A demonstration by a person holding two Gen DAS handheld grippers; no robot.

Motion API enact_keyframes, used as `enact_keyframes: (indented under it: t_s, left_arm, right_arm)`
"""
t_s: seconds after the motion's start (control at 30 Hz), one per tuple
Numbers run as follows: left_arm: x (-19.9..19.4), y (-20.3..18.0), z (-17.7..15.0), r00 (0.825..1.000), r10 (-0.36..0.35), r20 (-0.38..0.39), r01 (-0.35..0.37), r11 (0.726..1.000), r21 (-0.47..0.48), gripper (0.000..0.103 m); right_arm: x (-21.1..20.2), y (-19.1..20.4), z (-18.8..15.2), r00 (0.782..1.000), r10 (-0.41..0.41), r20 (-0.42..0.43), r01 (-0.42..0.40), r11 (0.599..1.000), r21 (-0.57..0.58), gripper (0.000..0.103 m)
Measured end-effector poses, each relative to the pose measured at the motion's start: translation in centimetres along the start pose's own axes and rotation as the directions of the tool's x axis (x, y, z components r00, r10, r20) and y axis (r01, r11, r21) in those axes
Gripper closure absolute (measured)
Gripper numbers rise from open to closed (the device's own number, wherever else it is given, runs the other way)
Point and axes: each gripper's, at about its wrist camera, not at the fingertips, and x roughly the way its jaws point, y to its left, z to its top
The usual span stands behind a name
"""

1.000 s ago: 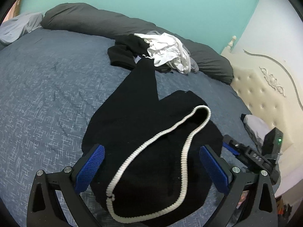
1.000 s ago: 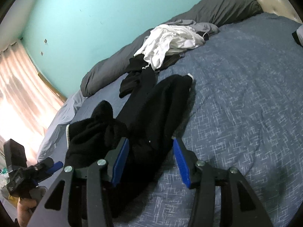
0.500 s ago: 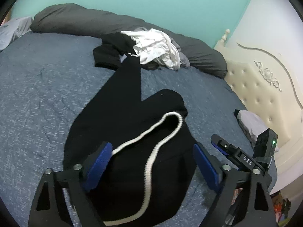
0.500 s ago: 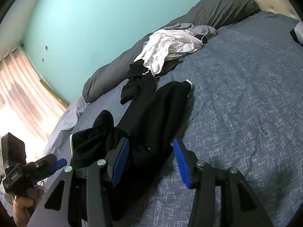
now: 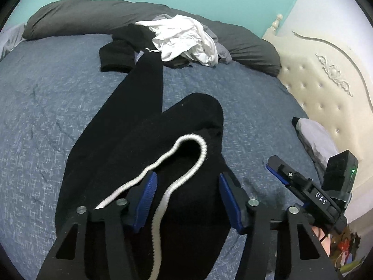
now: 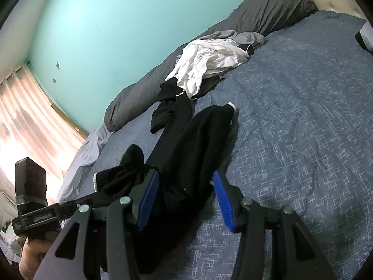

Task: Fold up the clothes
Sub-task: 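Grasp the white-corded hem of the sweatshirt with the left tool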

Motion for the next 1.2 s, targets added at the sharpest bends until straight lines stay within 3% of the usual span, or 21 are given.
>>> enact_keyframes:
  t_s: [0.07, 0.2, 0.37, 0.63, 0.93, 1.07, 1.2]
  left_arm:
    - [0.3, -0.3, 0.3, 1.0, -0.01, -0.011, 0.01, 1.0, 0.008, 0.054]
    - [0.9, -0.3, 0.7, 0.999, -0.038, -0.037, 0.039, 0.999, 0.004, 0.077]
    - [0.4, -0.4, 0.4, 0.998, -0.045, -0.039, 0.046, 0.999, 0.028, 0.092]
    - [-4.3, 2.3, -0.3, 0.999, -0.033, 0.022, 0.033, 0.999, -0.001, 0.094]
    - [-8.8, 7.7, -3.0, 0.998, 0.038, 0.04, -0.036, 0.997, -0.066, 0.094]
    - [-9.9, 9.8, -4.4, 0.998, 0.045, 0.039, -0.041, 0.994, -0.097, 0.094]
    - [-10.9, 11.1, -5.5, 0.999, 0.037, 0.037, -0.033, 0.993, -0.113, 0.094]
  right_arm:
    - [-0.1, -0.2, 0.1, 1.0, 0.001, 0.005, -0.001, 1.0, 0.012, 0.053]
    - [-0.1, -0.6, 0.2, 1.0, -0.005, 0.003, 0.005, 1.0, 0.026, 0.053]
    - [-0.1, -0.4, 0.2, 1.0, -0.006, -0.002, 0.006, 1.0, 0.026, 0.053]
    - [0.1, 0.2, 0.1, 1.0, 0.006, -0.01, -0.006, 1.0, 0.009, 0.053]
    - [1.8, 1.8, -0.7, 0.997, 0.009, -0.077, -0.012, 0.999, -0.033, 0.053]
    - [2.4, 3.2, -1.0, 0.993, 0.051, -0.104, -0.057, 0.997, -0.048, 0.039]
    - [3.3, 4.6, -1.6, 0.982, 0.121, -0.144, -0.129, 0.99, -0.05, 0.035]
